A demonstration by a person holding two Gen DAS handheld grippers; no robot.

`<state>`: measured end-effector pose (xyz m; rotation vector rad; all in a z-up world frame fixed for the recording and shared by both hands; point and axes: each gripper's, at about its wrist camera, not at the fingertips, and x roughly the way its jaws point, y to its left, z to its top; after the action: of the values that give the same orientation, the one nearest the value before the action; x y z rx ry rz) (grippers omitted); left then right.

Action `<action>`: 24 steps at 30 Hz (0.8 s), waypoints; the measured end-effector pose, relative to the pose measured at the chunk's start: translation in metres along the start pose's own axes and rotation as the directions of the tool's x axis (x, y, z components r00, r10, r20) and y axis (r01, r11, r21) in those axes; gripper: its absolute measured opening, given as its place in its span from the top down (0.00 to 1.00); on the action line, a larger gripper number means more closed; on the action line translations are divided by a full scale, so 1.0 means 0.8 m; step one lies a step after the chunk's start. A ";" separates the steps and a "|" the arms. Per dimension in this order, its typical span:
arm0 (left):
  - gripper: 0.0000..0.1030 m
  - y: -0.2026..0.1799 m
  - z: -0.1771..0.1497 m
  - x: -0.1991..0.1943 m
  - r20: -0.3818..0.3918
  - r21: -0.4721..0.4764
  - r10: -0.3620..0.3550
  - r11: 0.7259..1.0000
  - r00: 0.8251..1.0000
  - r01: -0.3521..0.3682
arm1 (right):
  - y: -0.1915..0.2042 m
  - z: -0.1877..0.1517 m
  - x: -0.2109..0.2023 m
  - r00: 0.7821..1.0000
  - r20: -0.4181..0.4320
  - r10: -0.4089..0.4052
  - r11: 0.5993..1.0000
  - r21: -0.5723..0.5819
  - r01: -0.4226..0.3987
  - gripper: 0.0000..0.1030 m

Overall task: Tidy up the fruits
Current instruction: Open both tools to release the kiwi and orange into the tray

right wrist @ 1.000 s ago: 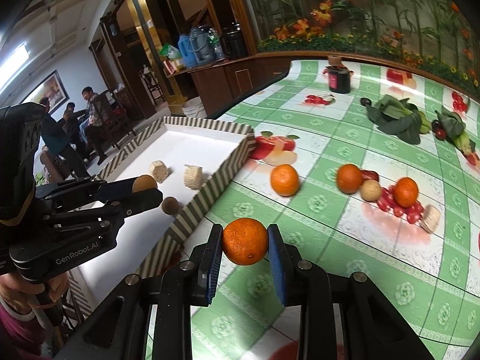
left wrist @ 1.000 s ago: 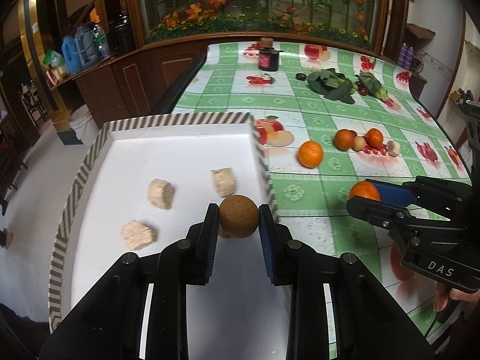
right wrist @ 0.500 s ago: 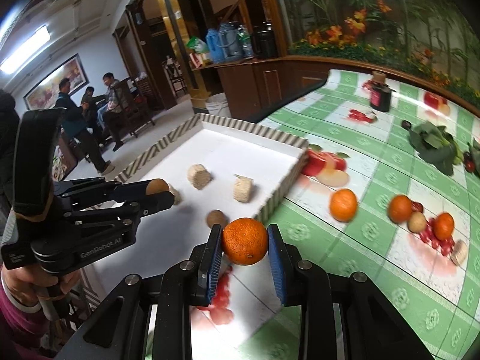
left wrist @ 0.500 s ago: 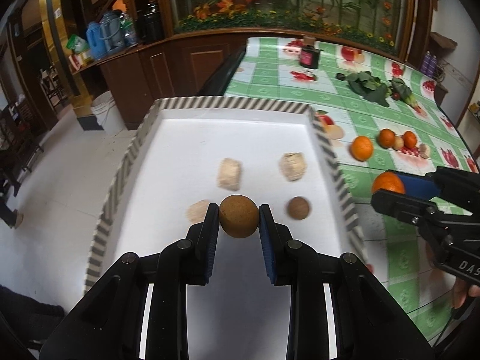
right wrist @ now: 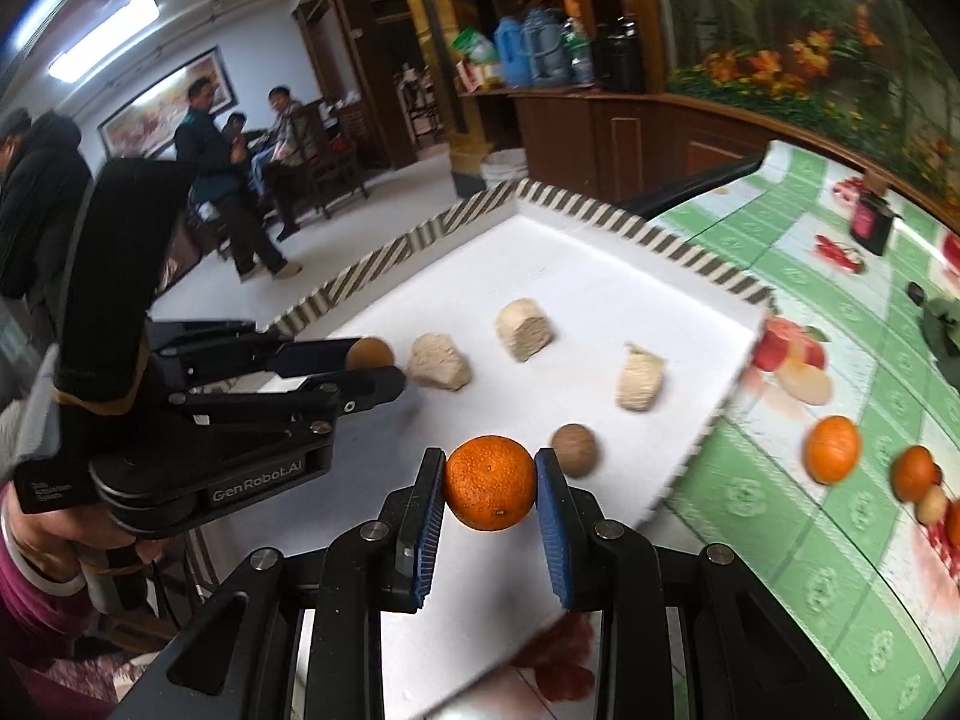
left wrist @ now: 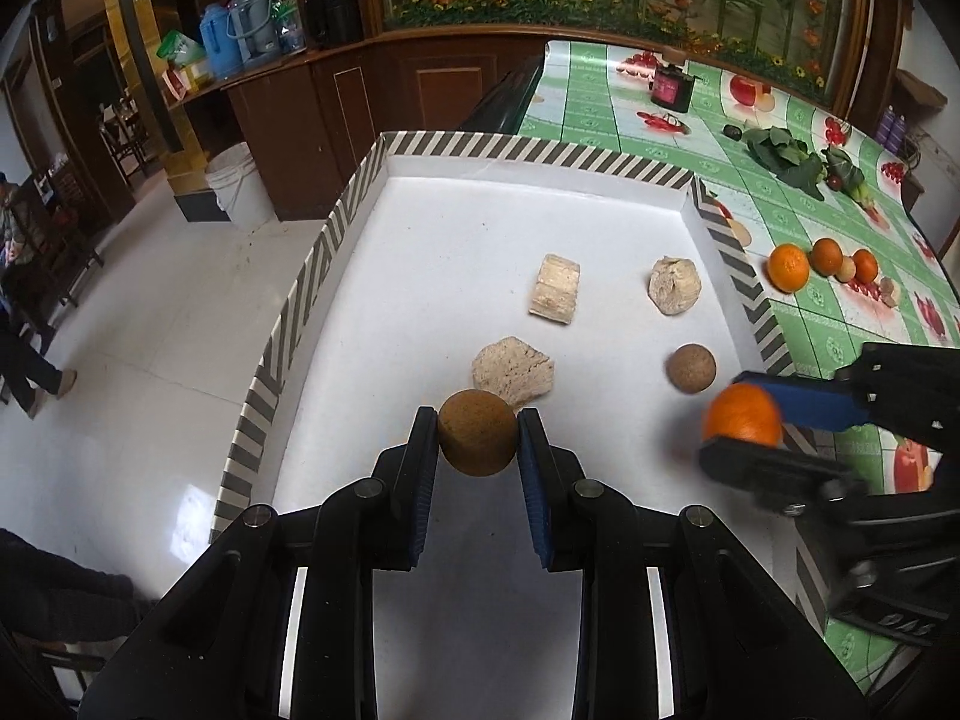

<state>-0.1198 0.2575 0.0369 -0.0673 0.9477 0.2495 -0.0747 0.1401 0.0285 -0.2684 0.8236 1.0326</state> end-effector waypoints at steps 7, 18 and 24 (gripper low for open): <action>0.75 -0.002 -0.001 0.010 -0.029 0.014 0.007 1.000 1.000 -0.007 | -0.004 -0.003 0.036 0.998 -0.059 -0.005 1.000 -0.005 0.005 0.72; 0.75 0.003 -0.002 0.016 -0.060 -0.011 0.022 1.000 0.998 -0.022 | 0.013 -0.006 0.046 0.998 -0.050 -0.049 0.997 -0.067 0.046 0.71; 0.60 0.002 -0.001 0.016 -0.072 -0.017 0.022 1.000 0.997 -0.024 | 0.012 -0.008 0.040 0.999 -0.041 -0.030 0.998 -0.051 0.028 0.68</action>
<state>-0.1138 0.2613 0.0257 -0.0823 1.0179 0.2785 -0.0777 0.1621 0.0028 -0.3451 0.8300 1.0248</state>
